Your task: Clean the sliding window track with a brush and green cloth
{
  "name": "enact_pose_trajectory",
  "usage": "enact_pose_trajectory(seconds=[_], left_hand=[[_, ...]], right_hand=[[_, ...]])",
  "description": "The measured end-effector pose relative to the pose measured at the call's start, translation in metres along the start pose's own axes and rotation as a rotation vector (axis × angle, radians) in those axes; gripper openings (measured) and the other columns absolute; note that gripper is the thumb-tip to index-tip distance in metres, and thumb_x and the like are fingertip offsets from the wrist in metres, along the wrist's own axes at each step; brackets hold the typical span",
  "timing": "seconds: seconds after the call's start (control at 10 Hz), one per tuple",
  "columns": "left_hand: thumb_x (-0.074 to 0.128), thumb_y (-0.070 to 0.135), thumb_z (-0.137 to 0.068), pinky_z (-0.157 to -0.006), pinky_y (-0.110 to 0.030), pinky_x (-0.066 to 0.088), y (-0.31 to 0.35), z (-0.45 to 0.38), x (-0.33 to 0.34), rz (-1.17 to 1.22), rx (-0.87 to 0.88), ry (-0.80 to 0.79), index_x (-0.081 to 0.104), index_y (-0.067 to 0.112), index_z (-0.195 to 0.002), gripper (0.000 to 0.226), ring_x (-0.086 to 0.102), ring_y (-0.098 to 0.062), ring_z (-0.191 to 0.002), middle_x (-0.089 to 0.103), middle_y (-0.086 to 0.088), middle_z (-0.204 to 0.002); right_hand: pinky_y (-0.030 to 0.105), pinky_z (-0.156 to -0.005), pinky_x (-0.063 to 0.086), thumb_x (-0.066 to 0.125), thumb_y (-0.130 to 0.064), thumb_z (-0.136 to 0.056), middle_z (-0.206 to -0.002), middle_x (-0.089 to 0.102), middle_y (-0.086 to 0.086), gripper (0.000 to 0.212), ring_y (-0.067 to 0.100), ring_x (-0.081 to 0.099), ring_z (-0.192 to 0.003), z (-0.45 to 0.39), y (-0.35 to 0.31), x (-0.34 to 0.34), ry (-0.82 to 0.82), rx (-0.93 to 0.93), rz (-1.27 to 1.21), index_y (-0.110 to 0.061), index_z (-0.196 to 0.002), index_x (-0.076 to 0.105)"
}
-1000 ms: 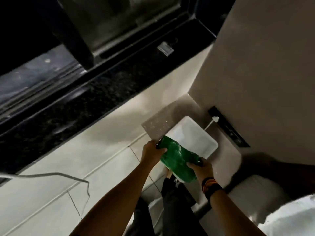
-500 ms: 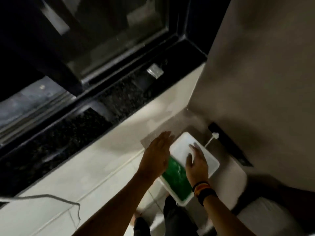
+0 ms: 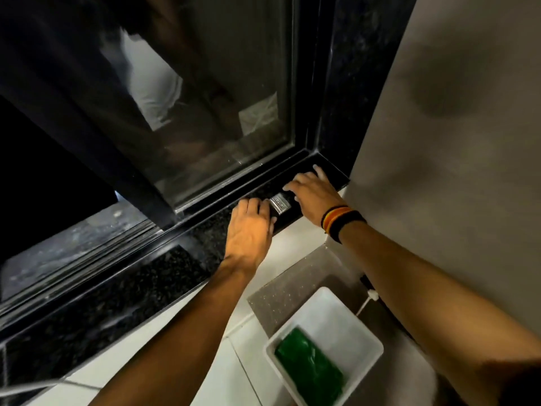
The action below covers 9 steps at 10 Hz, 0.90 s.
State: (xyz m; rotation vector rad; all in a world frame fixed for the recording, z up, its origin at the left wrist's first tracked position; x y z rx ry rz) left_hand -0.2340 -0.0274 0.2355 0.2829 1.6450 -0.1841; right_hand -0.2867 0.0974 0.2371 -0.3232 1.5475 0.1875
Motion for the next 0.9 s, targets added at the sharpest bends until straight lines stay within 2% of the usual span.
enact_pose_trajectory(seconds=[0.1,0.2,0.3,0.4,0.5,0.6,0.7,0.8,0.9], left_hand=[[0.052,0.034,-0.101,-0.097,-0.043,0.048,0.011,0.018,-0.001,0.044,0.112,0.053,0.051,0.005,-0.142,0.05,0.054,-0.032,-0.111,0.058,-0.014,-0.129],[0.063,0.032,-0.093,-0.096,-0.044,0.049,0.037,0.05,0.006,0.135,0.345,0.169,0.061,0.007,-0.134,0.048,0.058,-0.032,-0.11,0.063,-0.014,-0.125],[0.06,0.029,-0.094,-0.098,-0.043,0.048,0.076,0.094,0.049,0.19,0.571,0.106,0.065,0.011,-0.13,0.04,0.059,-0.03,-0.112,0.066,-0.011,-0.127],[0.067,0.023,-0.092,-0.11,-0.045,0.046,0.101,0.136,0.129,0.186,0.629,-0.243,0.056,0.009,-0.142,0.054,0.058,-0.034,-0.128,0.058,-0.015,-0.144],[0.061,0.016,-0.097,-0.127,-0.044,0.023,0.108,0.176,0.205,0.152,0.539,-0.606,0.027,0.012,-0.159,0.07,0.025,-0.032,-0.155,0.027,-0.01,-0.168],[0.057,0.016,-0.099,-0.13,-0.043,0.013,0.118,0.202,0.257,0.119,0.441,-0.746,0.014,0.012,-0.162,0.076,0.01,-0.028,-0.158,0.013,-0.009,-0.171],[0.058,0.016,-0.099,-0.129,-0.047,0.016,0.13,0.213,0.285,0.13,0.374,-0.816,0.007,0.012,-0.162,0.082,0.006,-0.028,-0.159,0.007,-0.009,-0.172],[0.055,0.017,-0.1,-0.13,-0.046,0.014,0.13,0.211,0.288,0.114,0.395,-0.793,0.007,0.009,-0.162,0.078,0.003,-0.028,-0.159,0.005,-0.011,-0.172],[0.05,0.019,-0.102,-0.13,-0.045,0.013,0.118,0.208,0.269,0.144,0.372,-0.737,0.011,0.006,-0.161,0.072,0.006,-0.029,-0.159,0.009,-0.014,-0.171]], right_hand=[[0.043,-0.117,0.031,0.056,-0.007,-0.091,-0.124,0.058,0.007,0.041,0.025,0.054,-0.118,0.046,0.005,0.007,0.096,-0.007,-0.125,-0.019,-0.13,0.059],[0.028,-0.094,0.046,0.051,-0.017,-0.094,-0.122,0.054,0.003,0.033,0.014,0.055,-0.103,0.128,0.019,0.029,0.144,0.132,-0.377,-0.024,-0.126,0.055],[0.022,-0.092,0.043,0.045,-0.032,-0.098,-0.124,0.054,0.002,0.03,0.01,0.056,-0.1,0.22,0.026,0.088,0.071,0.336,-0.526,-0.03,-0.127,0.053],[0.025,-0.087,0.05,0.053,-0.029,-0.098,-0.123,0.061,0.004,0.03,0.013,0.06,-0.101,0.287,0.032,0.17,-0.08,0.601,-0.675,-0.024,-0.127,0.061],[0.031,-0.095,0.051,0.057,-0.016,-0.096,-0.122,0.065,0.012,0.03,0.025,0.063,-0.112,0.331,0.041,0.248,-0.242,0.877,-0.776,-0.011,-0.125,0.064],[0.041,-0.105,0.047,0.055,-0.009,-0.096,-0.127,0.063,0.02,0.032,0.035,0.059,-0.12,0.352,0.045,0.311,-0.389,1.009,-0.793,-0.004,-0.126,0.063],[0.041,-0.109,0.041,0.049,-0.005,-0.097,-0.131,0.062,0.021,0.035,0.035,0.055,-0.127,0.346,0.044,0.347,-0.458,1.015,-0.802,-0.002,-0.13,0.06],[0.043,-0.111,0.039,0.046,0.001,-0.094,-0.137,0.057,0.022,0.044,0.037,0.051,-0.131,0.329,0.046,0.363,-0.481,1.03,-0.839,-0.002,-0.138,0.052],[0.046,-0.113,0.038,0.048,0.0,-0.094,-0.145,0.049,0.022,0.054,0.038,0.046,-0.135,0.324,0.042,0.355,-0.473,1.045,-0.822,-0.004,-0.147,0.04]])
Point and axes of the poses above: each hand's wrist, its own z-axis away from the middle knuckle, its own x-axis out of the palm, y = z × x, the point moved 9 cm from there along -z, towards the middle knuckle
